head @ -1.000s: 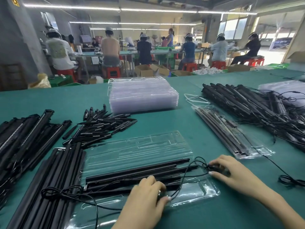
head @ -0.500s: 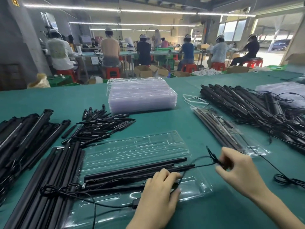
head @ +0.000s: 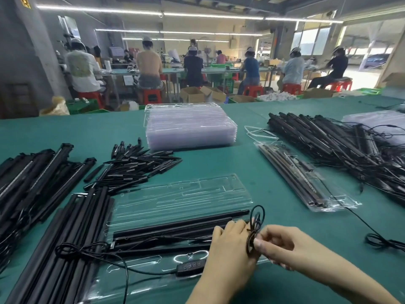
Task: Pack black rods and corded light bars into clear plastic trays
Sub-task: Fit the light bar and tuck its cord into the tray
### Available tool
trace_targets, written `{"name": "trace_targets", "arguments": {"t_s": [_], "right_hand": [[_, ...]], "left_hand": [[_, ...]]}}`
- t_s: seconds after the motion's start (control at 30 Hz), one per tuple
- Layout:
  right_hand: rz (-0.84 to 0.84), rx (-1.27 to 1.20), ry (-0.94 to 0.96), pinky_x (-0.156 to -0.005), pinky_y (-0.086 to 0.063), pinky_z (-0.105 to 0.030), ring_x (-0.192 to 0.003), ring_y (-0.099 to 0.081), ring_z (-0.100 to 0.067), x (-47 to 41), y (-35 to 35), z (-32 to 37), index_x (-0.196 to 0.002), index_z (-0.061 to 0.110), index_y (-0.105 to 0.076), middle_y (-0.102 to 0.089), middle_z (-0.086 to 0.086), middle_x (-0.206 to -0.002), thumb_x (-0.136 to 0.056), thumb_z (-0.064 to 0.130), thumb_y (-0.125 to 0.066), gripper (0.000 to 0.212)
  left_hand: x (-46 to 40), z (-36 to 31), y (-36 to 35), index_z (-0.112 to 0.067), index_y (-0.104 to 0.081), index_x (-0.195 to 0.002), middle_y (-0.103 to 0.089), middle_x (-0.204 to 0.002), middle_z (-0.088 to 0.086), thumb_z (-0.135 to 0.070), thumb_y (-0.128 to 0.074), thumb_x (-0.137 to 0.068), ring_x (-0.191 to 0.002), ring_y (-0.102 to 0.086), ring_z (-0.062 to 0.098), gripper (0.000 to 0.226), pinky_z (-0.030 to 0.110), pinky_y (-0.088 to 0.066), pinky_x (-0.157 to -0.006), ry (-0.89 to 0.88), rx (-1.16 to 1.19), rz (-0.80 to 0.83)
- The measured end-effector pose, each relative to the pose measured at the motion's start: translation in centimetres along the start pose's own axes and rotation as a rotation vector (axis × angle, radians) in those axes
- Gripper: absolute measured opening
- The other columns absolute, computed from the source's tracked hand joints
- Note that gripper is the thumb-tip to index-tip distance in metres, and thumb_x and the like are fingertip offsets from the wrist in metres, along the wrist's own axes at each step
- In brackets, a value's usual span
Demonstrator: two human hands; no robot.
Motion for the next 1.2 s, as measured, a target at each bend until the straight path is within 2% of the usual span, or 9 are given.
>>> {"name": "trace_targets", "arguments": {"t_s": [0.17,0.27,0.4,0.5,0.6,0.73,0.9,1.07,1.2], "right_hand": [[-0.563,0.539,0.537,-0.072,-0.040,-0.013,-0.079,-0.052,-0.002,0.0,1.2,-1.2,-0.100,0.035,-0.063,-0.055,0.013,-0.097,-0.082,0.037,-0.067,0.019],[-0.451,0.869,0.689,-0.092,-0.040,-0.026,-0.108,-0.052,-0.009,-0.6,1.3,-2.2,-0.125,0.039,-0.059,-0.049,0.003,-0.134,-0.092,0.034,-0.054,0.034],[-0.420,0.958,0.714,-0.069,-0.049,-0.030,-0.077,-0.057,-0.015,-1.7,1.3,-2.5,-0.122,0.032,-0.064,-0.060,-0.001,-0.099,-0.079,0.004,-0.066,0.052],[-0.333,1.111,0.713,-0.075,-0.040,-0.026,-0.084,-0.050,-0.015,-2.4,0.8,-2.7,-0.127,0.031,-0.061,-0.058,-0.003,-0.099,-0.064,-0.001,-0.063,0.070],[-0.230,1.104,0.680,-0.079,-0.040,-0.024,-0.095,-0.042,-0.009,-3.2,0.6,-3.0,-0.125,0.035,-0.061,-0.057,0.002,-0.107,-0.073,0.005,-0.055,0.061],[-0.038,1.005,0.629,-0.087,-0.032,-0.024,-0.103,-0.043,-0.008,-4.1,-0.1,-4.0,-0.130,0.034,-0.056,-0.058,0.011,-0.117,-0.086,0.008,-0.055,0.050],[-0.185,0.821,0.713,-0.078,-0.043,-0.021,-0.089,-0.052,0.001,-3.7,-0.4,-4.3,-0.102,0.025,-0.066,-0.059,0.024,-0.097,-0.090,0.035,-0.056,0.018],[-0.223,0.687,0.645,-0.083,-0.045,-0.018,-0.104,-0.055,-0.002,-3.1,-0.2,-6.3,-0.098,0.027,-0.074,-0.059,0.009,-0.116,-0.093,0.045,-0.053,0.028],[-0.169,0.626,0.568,-0.078,-0.046,-0.016,-0.091,-0.058,0.000,-2.8,0.0,-6.6,-0.099,0.035,-0.073,-0.061,0.017,-0.103,-0.089,0.056,-0.056,0.029]], "left_hand": [[-0.1,0.2,-1.2,-0.010,-0.060,-0.092,-0.040,-0.076,-0.014,-0.030,-0.051,-0.097,-0.074,-0.044,0.010,0.023,0.020,-0.032,-0.070,0.083,0.525,0.016],[-0.4,0.4,-1.2,-0.014,-0.065,-0.085,-0.059,-0.071,-0.007,-0.030,-0.063,-0.091,-0.066,-0.049,0.008,0.017,0.022,-0.039,-0.064,0.135,0.678,0.004],[-0.4,1.2,-1.3,-0.028,-0.067,-0.082,-0.063,-0.062,-0.024,-0.020,-0.074,-0.078,-0.061,-0.054,-0.006,0.011,0.009,-0.040,-0.060,0.258,0.785,0.083],[0.1,2.0,-1.0,-0.033,-0.062,-0.099,-0.069,-0.078,-0.013,-0.022,-0.075,-0.075,-0.070,-0.058,-0.007,0.030,0.006,-0.043,-0.066,0.351,0.815,0.087],[0.9,2.8,-0.4,-0.035,-0.045,-0.124,-0.055,-0.100,-0.019,-0.030,-0.073,-0.075,-0.081,-0.050,-0.005,0.057,0.004,-0.037,-0.077,0.344,0.607,0.026],[1.8,3.2,0.2,-0.036,-0.045,-0.125,-0.049,-0.104,-0.022,-0.037,-0.070,-0.077,-0.102,-0.046,0.002,0.054,0.021,-0.036,-0.096,0.207,0.358,0.021],[2.3,3.3,0.1,-0.037,-0.052,-0.121,-0.057,-0.102,-0.017,-0.029,-0.064,-0.085,-0.100,-0.051,0.004,0.038,0.018,-0.036,-0.089,0.184,0.304,0.078],[2.6,3.3,-0.3,-0.033,-0.064,-0.115,-0.053,-0.106,-0.012,-0.033,-0.055,-0.093,-0.106,-0.046,0.005,0.024,0.015,-0.033,-0.088,0.146,0.269,0.072],[2.6,3.4,-0.1,-0.031,-0.070,-0.107,-0.053,-0.100,-0.013,-0.028,-0.059,-0.091,-0.101,-0.048,0.004,0.019,0.014,-0.035,-0.085,0.146,0.332,0.048]]}}
Point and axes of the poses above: each hand's wrist, its own x-axis away from the middle knuckle, its own y-axis out of the back of the hand, z = x × y, the point moved 2 cm from there along -x, towards the middle knuckle
